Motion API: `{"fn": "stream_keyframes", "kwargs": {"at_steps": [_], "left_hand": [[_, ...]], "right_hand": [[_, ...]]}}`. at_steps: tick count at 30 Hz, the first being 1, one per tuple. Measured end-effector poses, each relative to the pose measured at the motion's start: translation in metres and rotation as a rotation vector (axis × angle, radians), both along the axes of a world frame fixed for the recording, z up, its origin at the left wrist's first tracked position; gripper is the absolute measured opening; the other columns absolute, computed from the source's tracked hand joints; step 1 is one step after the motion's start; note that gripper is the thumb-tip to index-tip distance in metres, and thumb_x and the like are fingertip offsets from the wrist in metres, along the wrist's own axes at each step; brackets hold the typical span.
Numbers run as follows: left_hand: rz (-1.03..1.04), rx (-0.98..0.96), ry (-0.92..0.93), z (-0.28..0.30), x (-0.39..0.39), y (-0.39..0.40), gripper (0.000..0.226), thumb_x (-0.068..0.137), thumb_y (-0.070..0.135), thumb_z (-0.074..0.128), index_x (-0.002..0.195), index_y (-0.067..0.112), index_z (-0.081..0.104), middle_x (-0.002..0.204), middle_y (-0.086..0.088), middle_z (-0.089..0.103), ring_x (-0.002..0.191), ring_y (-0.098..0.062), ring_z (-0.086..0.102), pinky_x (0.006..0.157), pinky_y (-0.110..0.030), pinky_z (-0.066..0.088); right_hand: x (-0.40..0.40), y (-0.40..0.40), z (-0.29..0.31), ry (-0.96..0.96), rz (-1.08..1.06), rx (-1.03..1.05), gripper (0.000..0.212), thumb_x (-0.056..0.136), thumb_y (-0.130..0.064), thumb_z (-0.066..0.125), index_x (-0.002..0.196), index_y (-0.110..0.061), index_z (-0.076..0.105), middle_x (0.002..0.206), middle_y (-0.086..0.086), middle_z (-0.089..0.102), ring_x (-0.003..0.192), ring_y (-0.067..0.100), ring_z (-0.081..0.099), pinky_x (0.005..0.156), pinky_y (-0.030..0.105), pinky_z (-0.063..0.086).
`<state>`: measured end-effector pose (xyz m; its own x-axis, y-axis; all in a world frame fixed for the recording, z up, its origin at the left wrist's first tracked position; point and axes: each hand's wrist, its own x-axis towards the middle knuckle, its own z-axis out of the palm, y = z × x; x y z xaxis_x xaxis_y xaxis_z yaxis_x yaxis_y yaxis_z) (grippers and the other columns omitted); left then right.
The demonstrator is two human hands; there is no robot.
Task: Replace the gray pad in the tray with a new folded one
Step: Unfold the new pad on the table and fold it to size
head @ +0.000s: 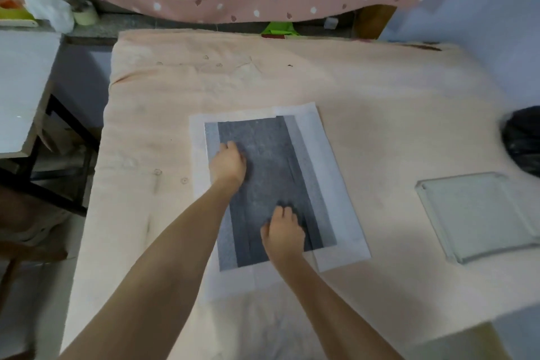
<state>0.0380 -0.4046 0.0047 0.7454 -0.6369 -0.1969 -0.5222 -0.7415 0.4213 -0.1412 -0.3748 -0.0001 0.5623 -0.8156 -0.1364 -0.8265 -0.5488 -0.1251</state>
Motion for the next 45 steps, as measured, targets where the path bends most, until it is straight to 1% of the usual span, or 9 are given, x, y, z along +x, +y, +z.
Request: {"fn": "stream_keyframes", "kwargs": {"at_steps": [4,6,11,16,22,27,33,38,45], "left_hand": [[-0.117,-0.012,0.086,0.004,-0.051,-0.020,0.030,0.099,0.026,0.036,0.115,0.005,0.051,0.115,-0.016,0.057,0.098,-0.033,0.058,0.076,-0.038,0.045],[-0.137,-0.015,0.153,0.000,-0.073,-0.025,0.030,0.098,0.027,0.037,0.111,0.007,0.054,0.110,-0.014,0.061,0.099,-0.031,0.058,0.080,-0.037,0.046],[-0.201,-0.071,0.128,-0.011,-0.120,-0.024,0.026,0.096,0.025,0.042,0.115,0.011,0.055,0.117,-0.010,0.056,0.105,-0.027,0.054,0.080,-0.035,0.045],[-0.513,-0.078,-0.128,-0.024,-0.158,-0.028,0.041,0.095,0.026,0.044,0.134,0.017,0.048,0.135,-0.003,0.047,0.119,-0.024,0.044,0.093,-0.032,0.034],[-0.327,0.028,-0.118,-0.024,-0.185,-0.041,0.040,0.096,0.025,0.039,0.134,0.015,0.044,0.135,-0.003,0.045,0.120,-0.023,0.043,0.094,-0.031,0.033],[-0.220,0.092,-0.099,-0.017,-0.193,-0.051,0.037,0.097,0.028,0.038,0.131,0.014,0.045,0.131,-0.005,0.046,0.118,-0.022,0.044,0.095,-0.031,0.033],[-0.023,0.108,-0.073,0.005,-0.198,-0.080,0.048,0.093,0.046,0.043,0.123,0.008,0.044,0.122,-0.009,0.048,0.113,-0.026,0.047,0.092,-0.035,0.038],[0.028,0.165,-0.119,0.031,-0.189,-0.118,0.063,0.089,0.059,0.044,0.124,0.007,0.039,0.120,-0.008,0.047,0.111,-0.025,0.051,0.076,-0.033,0.042],[-0.133,0.443,-0.356,0.057,-0.151,-0.155,0.070,0.085,0.016,0.064,0.137,-0.005,0.023,0.117,-0.010,0.052,0.091,-0.019,0.062,0.048,-0.025,0.034]], "right_hand": [[-0.044,-0.022,-0.003,0.106,-0.199,0.052,0.059,0.082,-0.038,0.066,0.125,-0.001,0.050,0.130,0.020,0.049,0.121,0.035,0.048,0.091,0.044,0.045],[-0.061,-0.028,-0.009,0.084,-0.247,0.032,0.069,0.083,-0.041,0.064,0.134,0.001,0.043,0.141,0.024,0.040,0.131,0.038,0.037,0.095,0.046,0.042],[-0.082,-0.046,-0.025,0.005,-0.307,0.124,0.079,0.046,-0.047,0.088,0.100,0.006,0.064,0.100,0.027,0.063,0.089,0.041,0.063,0.064,0.043,0.053],[-0.101,-0.067,-0.018,-0.056,-0.373,0.141,0.083,0.060,-0.042,0.084,0.119,0.008,0.054,0.120,0.031,0.053,0.112,0.044,0.051,0.088,0.047,0.045],[-0.114,-0.090,-0.010,-0.047,-0.319,0.248,0.079,0.082,-0.044,0.062,0.139,-0.002,0.030,0.145,0.023,0.031,0.128,0.035,0.038,0.103,0.038,0.034],[-0.124,-0.098,-0.001,-0.241,-0.264,0.349,0.033,0.087,-0.037,0.057,0.110,-0.013,0.053,0.108,0.003,0.060,0.098,0.023,0.059,0.081,0.030,0.045],[-0.128,-0.090,-0.002,-0.351,-0.004,0.309,0.046,0.089,-0.038,0.041,0.117,-0.007,0.059,0.103,0.010,0.067,0.096,0.025,0.065,0.084,0.033,0.046],[-0.123,-0.083,0.013,-0.255,0.109,0.184,0.039,0.060,-0.030,0.086,0.091,-0.012,0.071,0.045,0.000,0.057,0.040,0.007,0.058,0.039,0.019,0.040],[-0.118,-0.081,0.028,-0.212,0.193,0.215,0.034,0.100,-0.022,0.035,0.131,-0.012,0.044,0.097,0.010,0.069,0.093,0.027,0.066,0.078,0.035,0.048]]}}
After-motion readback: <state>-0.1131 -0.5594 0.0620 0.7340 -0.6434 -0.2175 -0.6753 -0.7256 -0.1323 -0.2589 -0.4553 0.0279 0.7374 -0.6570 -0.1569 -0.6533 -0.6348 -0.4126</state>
